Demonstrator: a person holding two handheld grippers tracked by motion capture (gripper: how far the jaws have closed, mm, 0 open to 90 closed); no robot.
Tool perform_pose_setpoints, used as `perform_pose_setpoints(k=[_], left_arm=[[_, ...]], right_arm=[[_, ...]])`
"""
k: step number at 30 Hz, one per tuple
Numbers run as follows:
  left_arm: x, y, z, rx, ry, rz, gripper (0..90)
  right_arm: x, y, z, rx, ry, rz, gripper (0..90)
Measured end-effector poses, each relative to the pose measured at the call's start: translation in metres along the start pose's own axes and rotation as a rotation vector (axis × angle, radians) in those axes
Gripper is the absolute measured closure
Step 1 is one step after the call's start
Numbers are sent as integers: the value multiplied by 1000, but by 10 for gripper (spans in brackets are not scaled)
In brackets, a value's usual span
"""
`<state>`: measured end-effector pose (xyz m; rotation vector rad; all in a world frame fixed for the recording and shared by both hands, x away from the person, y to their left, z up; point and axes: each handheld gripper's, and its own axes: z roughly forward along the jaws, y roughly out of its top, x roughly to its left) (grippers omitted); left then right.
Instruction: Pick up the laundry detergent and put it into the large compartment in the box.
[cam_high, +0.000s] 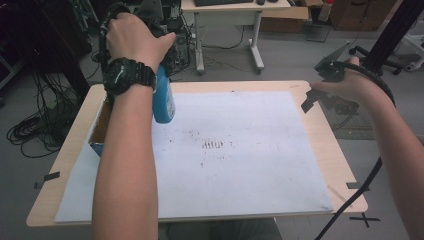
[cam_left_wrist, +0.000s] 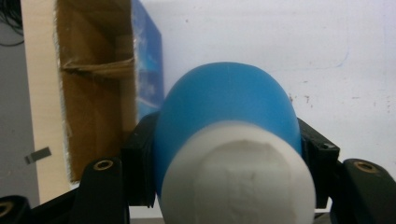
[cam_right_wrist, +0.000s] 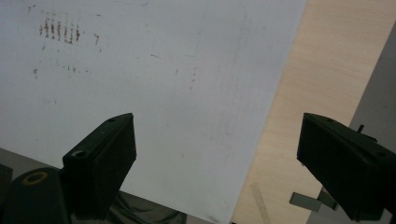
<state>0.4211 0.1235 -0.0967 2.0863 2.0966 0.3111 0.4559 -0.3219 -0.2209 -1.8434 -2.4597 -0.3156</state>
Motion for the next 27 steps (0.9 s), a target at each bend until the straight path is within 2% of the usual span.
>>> perform_pose_setpoints(k=[6, 11, 18, 27], left_arm=[[17, -3, -2, 12, 31, -5, 376], [30, -5, -5, -1, 16, -20, 376], [45, -6, -8, -9, 34, -33, 376], [62, -7, -10, -18, 34, -49, 376]], right_arm=[[3, -1, 0, 0, -1, -1, 119], [5, -1, 0, -1, -5, 1, 119], [6, 0, 0, 4, -13, 6, 119], [8, 2, -1, 4, -17, 8, 119]])
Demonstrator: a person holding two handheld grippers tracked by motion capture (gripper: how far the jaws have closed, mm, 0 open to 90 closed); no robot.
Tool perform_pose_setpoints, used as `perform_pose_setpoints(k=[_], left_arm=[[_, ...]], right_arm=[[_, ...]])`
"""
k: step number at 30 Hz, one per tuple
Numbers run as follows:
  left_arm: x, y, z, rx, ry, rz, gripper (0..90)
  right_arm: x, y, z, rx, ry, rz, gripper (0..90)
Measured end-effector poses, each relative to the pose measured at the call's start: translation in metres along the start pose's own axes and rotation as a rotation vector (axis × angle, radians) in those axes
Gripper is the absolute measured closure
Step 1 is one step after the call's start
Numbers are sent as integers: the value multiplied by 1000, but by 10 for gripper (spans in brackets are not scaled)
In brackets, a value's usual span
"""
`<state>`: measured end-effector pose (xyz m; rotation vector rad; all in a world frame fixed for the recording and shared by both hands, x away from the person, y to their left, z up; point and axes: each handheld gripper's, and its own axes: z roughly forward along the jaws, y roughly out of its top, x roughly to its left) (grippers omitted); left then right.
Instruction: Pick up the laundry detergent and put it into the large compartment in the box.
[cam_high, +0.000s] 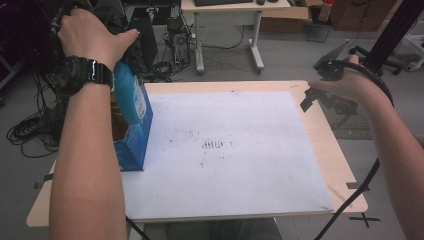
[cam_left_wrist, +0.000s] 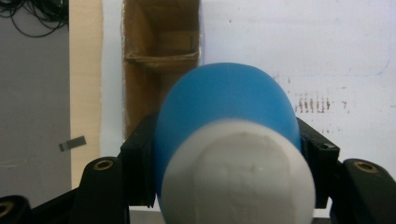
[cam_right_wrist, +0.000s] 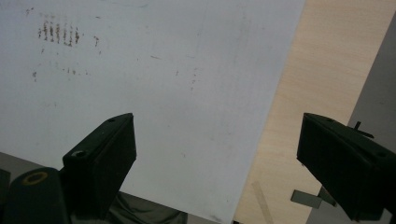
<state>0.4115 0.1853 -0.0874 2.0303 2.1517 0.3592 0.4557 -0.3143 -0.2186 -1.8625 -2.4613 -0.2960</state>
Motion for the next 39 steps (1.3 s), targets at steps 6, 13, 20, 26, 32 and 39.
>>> perform_pose_setpoints(k=[6, 13, 20, 26, 32, 39], left_arm=[[10, 1, 1, 5, -2, -6, 376], [24, 1, 1, 2, 12, -20, 376], [34, 0, 4, 1, 28, -30, 376], [42, 0, 11, 10, 26, -31, 376], [45, 1, 16, 17, 33, -30, 376], [48, 1, 20, 17, 35, -31, 376]], right_arm=[[2, 1, 1, 5, -1, 5, 119], [1, 1, 0, 4, -7, 8, 119], [3, 2, -2, 4, -10, 10, 119], [5, 3, 0, 10, -13, 11, 119], [6, 3, 1, 11, -16, 16, 119], [6, 2, 0, 12, -21, 15, 119]])
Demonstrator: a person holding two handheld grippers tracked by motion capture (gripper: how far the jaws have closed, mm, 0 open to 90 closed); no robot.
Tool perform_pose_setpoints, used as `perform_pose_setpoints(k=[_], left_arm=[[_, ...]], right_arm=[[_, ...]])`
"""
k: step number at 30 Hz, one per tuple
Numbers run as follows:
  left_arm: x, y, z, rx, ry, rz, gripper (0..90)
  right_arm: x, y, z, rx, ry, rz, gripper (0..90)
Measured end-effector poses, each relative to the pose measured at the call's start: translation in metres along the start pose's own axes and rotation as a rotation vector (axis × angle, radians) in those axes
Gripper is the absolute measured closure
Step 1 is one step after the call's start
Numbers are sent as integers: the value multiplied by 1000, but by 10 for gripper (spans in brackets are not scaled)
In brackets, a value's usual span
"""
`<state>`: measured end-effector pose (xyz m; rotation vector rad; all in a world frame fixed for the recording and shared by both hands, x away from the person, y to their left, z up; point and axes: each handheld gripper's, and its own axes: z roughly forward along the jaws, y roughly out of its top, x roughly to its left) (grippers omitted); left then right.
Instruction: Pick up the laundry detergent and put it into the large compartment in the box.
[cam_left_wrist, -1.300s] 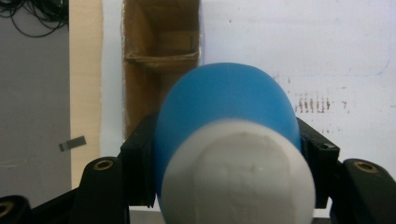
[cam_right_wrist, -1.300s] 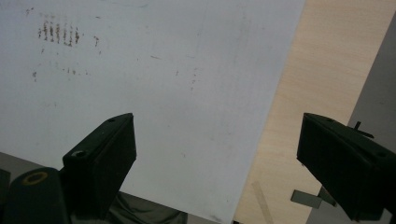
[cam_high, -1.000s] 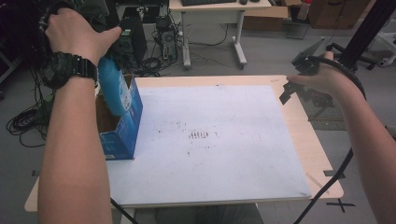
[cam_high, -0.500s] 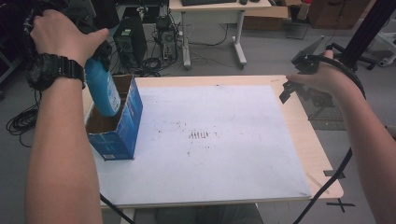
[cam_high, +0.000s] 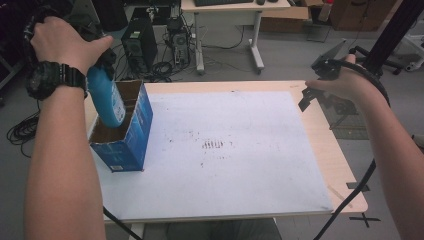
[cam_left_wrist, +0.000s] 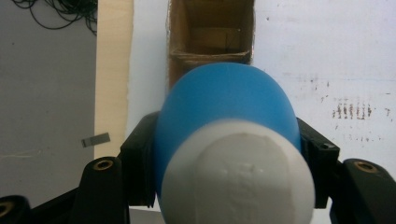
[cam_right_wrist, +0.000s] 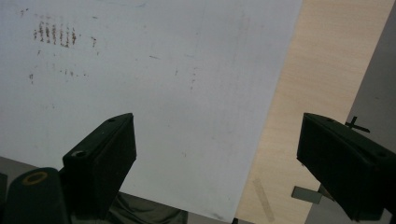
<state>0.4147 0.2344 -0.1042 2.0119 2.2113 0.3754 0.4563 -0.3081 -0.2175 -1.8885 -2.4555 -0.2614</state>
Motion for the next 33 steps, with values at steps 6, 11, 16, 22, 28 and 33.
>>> perform_pose_setpoints(k=[6, 11, 16, 22, 28, 33], left_arm=[[1, 0, 7, 4, 3, 2, 376], [3, 0, 17, 18, 1, 3, 376], [4, 0, 26, 29, -4, 2, 376], [5, -1, 36, 35, -6, 3, 376], [5, -3, 46, 41, -10, 6, 376], [5, -4, 53, 48, -11, 7, 376]], right_arm=[[0, 0, 1, 1, 0, -1, 119], [0, 0, 4, 6, 1, 0, 119], [0, 1, 6, 9, -3, -4, 119], [1, 2, 7, 11, -3, -2, 119], [1, 1, 8, 13, -3, -4, 119], [0, 0, 8, 13, -4, -3, 119]])
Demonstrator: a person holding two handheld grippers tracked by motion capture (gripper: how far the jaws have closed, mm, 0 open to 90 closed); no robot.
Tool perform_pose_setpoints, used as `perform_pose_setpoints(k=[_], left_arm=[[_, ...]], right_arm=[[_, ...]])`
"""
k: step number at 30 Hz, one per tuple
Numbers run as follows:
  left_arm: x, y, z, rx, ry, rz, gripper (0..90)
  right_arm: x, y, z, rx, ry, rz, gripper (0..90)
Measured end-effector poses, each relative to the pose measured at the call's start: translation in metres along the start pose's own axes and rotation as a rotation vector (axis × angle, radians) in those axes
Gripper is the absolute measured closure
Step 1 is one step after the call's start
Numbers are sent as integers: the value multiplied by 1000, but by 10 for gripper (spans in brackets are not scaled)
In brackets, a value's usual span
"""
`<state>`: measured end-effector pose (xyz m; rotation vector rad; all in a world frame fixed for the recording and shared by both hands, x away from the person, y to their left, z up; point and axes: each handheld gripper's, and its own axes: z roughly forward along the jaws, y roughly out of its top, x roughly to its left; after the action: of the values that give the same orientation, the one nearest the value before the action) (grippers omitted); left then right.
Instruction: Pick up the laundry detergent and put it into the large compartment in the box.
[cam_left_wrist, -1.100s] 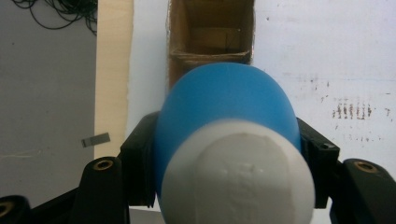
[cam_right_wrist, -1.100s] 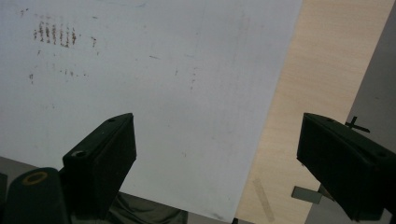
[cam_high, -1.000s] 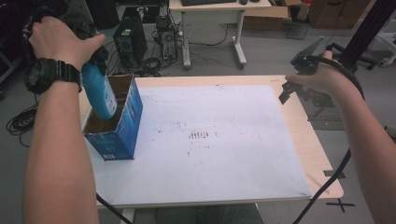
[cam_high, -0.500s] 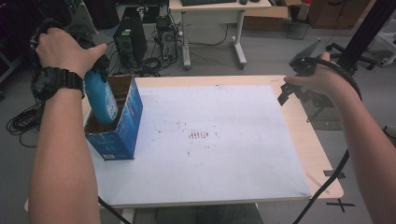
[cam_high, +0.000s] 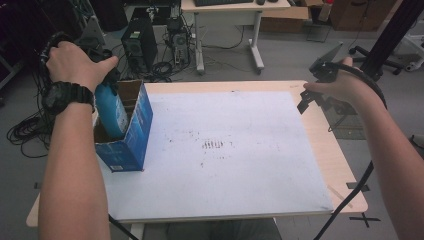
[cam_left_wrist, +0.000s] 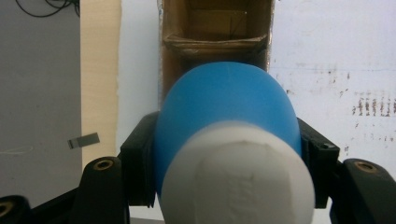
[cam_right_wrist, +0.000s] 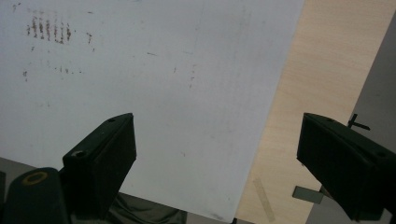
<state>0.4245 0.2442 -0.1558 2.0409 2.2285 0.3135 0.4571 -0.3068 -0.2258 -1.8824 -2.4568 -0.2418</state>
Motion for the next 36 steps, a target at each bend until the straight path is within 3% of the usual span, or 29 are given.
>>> perform_pose_setpoints(k=[36], left_arm=[[0, -8, 50, 50, -11, 29, 376]], right_arm=[[5, 0, 3, 4, -4, -8, 119]])
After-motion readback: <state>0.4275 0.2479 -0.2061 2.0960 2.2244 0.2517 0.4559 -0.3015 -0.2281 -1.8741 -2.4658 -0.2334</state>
